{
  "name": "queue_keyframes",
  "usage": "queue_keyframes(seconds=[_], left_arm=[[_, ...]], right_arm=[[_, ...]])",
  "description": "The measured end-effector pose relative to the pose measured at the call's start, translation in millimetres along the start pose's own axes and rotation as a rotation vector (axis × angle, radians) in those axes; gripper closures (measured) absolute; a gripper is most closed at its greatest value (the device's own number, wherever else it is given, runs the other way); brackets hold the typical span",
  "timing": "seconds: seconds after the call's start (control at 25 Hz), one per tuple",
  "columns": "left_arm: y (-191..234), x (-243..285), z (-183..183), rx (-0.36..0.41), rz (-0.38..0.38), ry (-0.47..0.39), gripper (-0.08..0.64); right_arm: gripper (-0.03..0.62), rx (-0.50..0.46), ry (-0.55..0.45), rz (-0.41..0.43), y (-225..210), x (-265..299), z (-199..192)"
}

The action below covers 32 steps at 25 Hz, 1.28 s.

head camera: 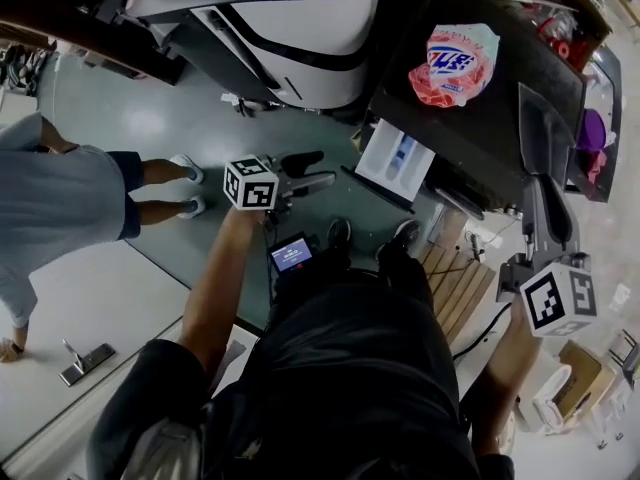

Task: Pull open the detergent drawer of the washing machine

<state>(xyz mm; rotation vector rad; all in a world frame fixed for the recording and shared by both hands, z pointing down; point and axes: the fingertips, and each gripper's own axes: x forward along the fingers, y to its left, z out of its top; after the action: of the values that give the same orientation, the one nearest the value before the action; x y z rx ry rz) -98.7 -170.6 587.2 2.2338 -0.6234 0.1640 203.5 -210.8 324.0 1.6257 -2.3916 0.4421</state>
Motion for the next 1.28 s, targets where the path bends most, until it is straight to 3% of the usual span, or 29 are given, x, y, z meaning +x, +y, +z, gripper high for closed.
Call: queue_keyframes(seconds=[0.16, 0.4, 0.84, 1.08, 1.28], left_arm=[[-23, -25, 52, 0.153, 0.049, -0.071, 0.222], [-53, -54, 117, 0.387, 0.187, -0.130, 0.222], [-131, -112, 244, 0.652, 0.378, -0.367, 0.242], [-187, -119, 282, 0.755, 0.345, -0.419, 0.242], [-211, -109, 284, 0.860, 0.321, -0.392, 0.243]], right_arm=[[0.515, -0.009, -0.039, -0.011, 6, -10, 14], [0.515, -0.036, -0.091, -0.030, 12, -28, 34], [0.515, -0.115, -0.157, -0.049, 30, -49, 64], [0.517, -0.203, -0.161, -0.102, 32, -55, 70], [0.517, -0.203, -0.174, -0.138, 29, -62, 75]])
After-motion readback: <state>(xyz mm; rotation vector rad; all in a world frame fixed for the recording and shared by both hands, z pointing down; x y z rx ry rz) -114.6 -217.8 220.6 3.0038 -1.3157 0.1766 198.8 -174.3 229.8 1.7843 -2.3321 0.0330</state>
